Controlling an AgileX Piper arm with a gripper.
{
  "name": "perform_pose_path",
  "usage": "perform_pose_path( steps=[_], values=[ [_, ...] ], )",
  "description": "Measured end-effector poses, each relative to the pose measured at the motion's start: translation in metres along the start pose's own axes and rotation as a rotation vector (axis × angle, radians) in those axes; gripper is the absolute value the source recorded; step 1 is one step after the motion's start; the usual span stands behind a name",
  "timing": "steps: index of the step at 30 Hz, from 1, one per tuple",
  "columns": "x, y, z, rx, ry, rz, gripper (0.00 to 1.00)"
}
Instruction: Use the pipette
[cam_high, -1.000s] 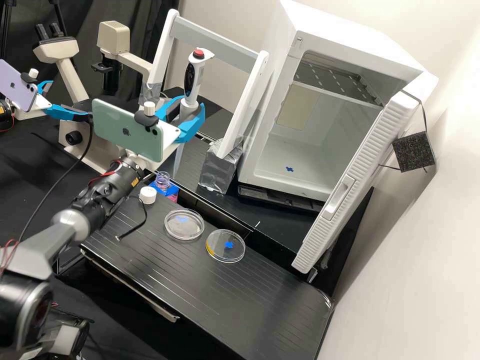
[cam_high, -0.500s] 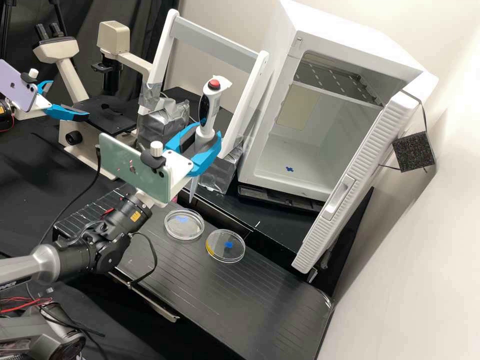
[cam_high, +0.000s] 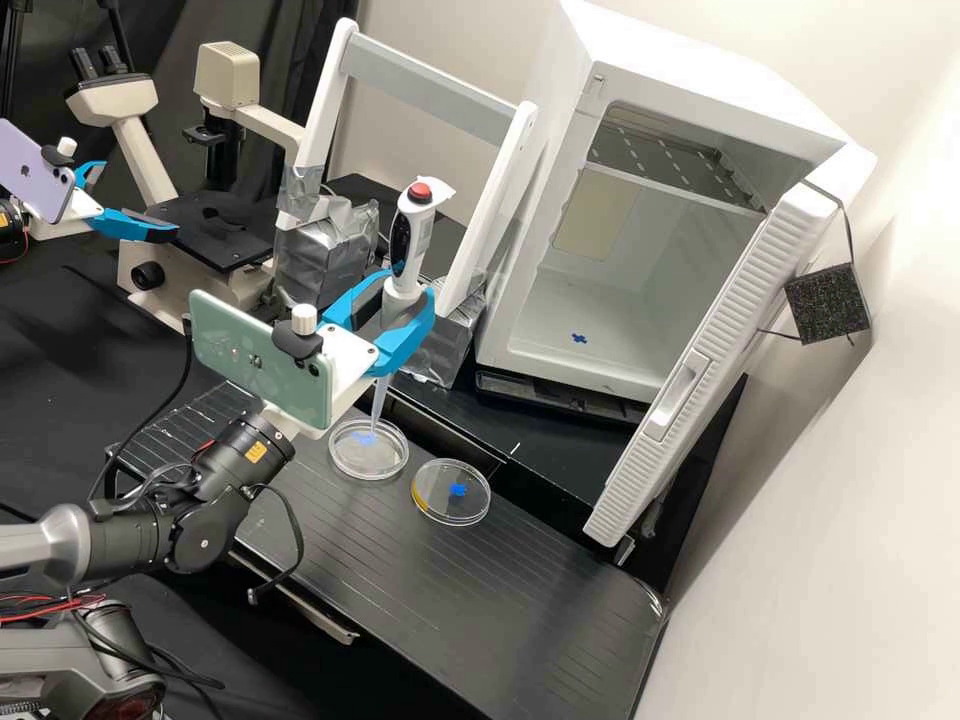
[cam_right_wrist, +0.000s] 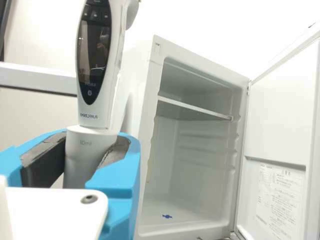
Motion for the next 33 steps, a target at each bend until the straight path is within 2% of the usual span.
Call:
perform_pose_path(
  steps=[7,13,17,26,33],
  values=[
    [0.003,-0.004,-0.011,0.023,0.044,-0.044,0.00],
    [0.032,-0.001,-0.032,0.007,0.112,-0.103,0.00],
    [0.055,0.002,-0.045,0.001,0.132,-0.119,0.00],
    [0.121,0.012,-0.085,0.035,0.138,-0.192,0.00],
    [0.171,0.003,-0.111,0.031,0.143,-0.267,0.00]
  ],
)
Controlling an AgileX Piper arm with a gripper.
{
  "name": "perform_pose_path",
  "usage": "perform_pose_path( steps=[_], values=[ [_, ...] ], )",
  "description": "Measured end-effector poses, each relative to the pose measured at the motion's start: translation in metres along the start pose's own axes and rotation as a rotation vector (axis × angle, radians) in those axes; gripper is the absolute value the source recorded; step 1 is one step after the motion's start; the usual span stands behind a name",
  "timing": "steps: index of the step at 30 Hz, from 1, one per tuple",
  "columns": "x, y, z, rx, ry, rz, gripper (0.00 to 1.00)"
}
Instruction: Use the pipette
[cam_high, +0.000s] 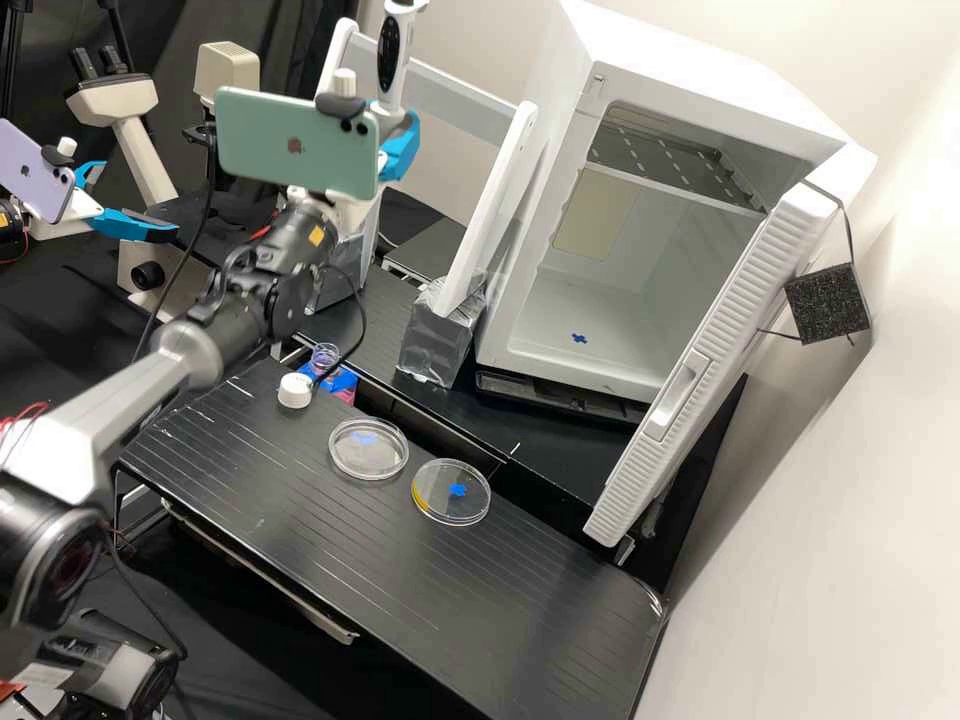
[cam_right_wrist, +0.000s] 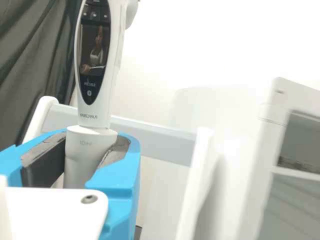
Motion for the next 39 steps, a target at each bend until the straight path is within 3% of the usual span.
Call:
perform_pose_path(
  steps=[4,11,15,23,25,39],
  values=[
    [0.026,-0.001,-0.005,-0.013,-0.023,-0.031,0.00],
    [0.068,-0.014,-0.002,-0.003,-0.089,-0.126,0.00],
    [0.084,-0.022,0.004,0.019,-0.141,-0.180,0.00],
    [0.096,-0.018,0.019,0.093,-0.191,-0.155,0.00],
    [0.096,-0.017,0.021,0.096,-0.201,-0.151,0.00],
    [0.092,-0.035,-0.002,0.125,-0.149,-0.208,0.00]
  ],
)
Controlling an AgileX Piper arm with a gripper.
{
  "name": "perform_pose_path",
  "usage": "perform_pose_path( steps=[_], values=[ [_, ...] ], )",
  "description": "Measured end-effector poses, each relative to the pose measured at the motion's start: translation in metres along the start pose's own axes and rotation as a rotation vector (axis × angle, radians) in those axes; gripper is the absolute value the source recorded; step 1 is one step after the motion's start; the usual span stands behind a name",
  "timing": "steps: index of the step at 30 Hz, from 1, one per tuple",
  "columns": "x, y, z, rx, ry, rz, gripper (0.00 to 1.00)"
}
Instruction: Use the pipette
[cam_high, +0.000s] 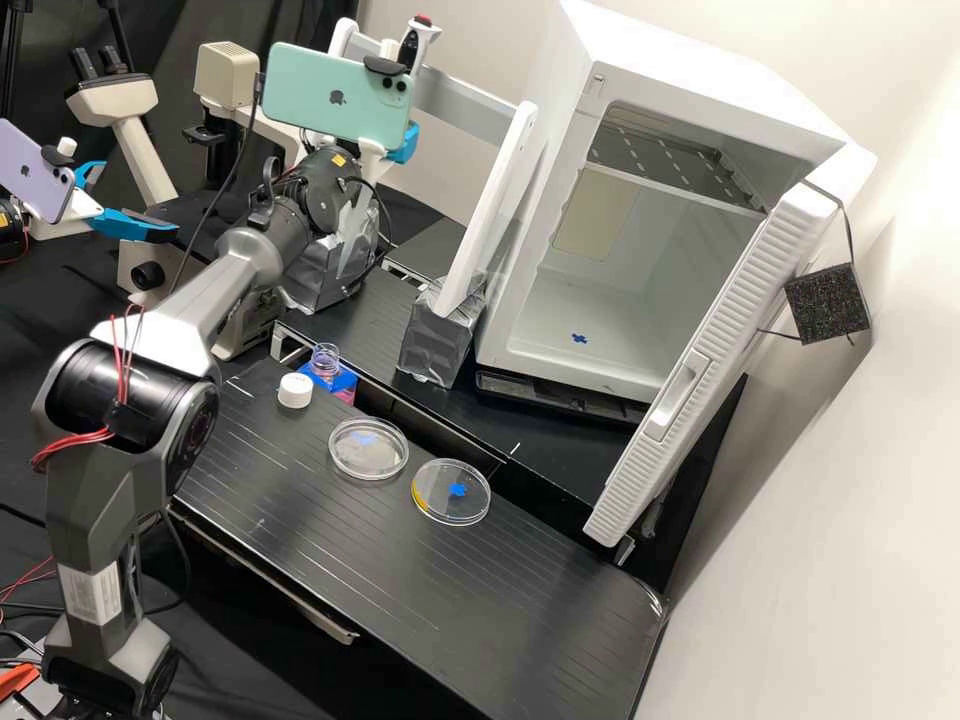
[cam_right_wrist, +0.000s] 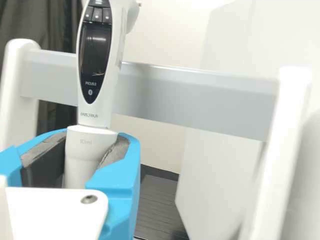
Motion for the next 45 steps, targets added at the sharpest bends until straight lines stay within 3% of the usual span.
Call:
perform_pose_path(
  steps=[1,2,6,10,14,29,34,45],
  values=[
    [-0.001,-0.001,-0.001,0.006,-0.004,-0.008,0.00],
    [-0.001,-0.002,-0.001,-0.015,-0.008,-0.014,0.00],
    [-0.002,-0.007,0.000,0.046,-0.017,-0.077,0.00],
    [-0.001,-0.009,-0.002,0.053,0.012,-0.106,0.00],
    [0.000,-0.008,0.001,0.025,0.014,-0.102,0.00],
    [0.000,0.014,0.006,0.035,0.010,-0.038,0.00],
    [0.001,0.018,0.004,0.021,-0.005,-0.038,0.00],
    [0.016,0.009,0.009,0.015,-0.056,-0.065,0.00]
  ],
)
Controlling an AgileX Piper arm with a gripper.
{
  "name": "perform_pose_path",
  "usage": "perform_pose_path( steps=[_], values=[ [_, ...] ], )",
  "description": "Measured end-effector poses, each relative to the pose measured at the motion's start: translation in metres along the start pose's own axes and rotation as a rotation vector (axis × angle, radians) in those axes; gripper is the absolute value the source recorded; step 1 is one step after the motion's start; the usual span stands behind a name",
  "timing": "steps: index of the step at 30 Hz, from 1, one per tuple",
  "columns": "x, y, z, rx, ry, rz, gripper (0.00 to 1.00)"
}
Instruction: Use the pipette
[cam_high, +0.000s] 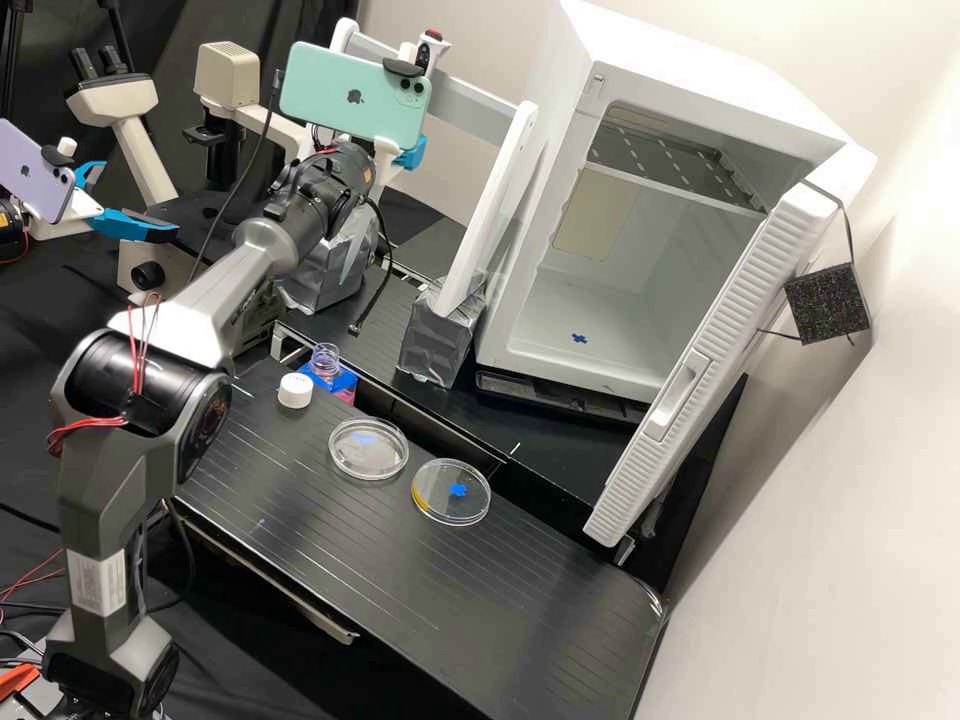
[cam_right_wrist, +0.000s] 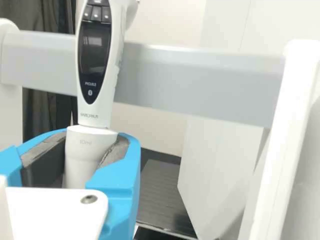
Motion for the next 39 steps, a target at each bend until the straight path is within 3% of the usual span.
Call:
perform_pose_path(
  steps=[10,16,19,25,32,39],
  values=[
    [0.001,-0.002,0.002,0.030,0.015,-0.015,0.00],
    [0.002,-0.011,0.009,0.031,0.014,-0.042,0.00],
    [0.000,-0.014,0.010,0.009,0.022,-0.053,0.00],
    [-0.005,-0.015,0.009,0.007,0.054,-0.038,0.00],
    [-0.005,-0.014,0.013,-0.011,0.040,0.007,0.00],
    [-0.005,-0.014,0.013,0.001,0.037,0.005,0.00]
  ],
)
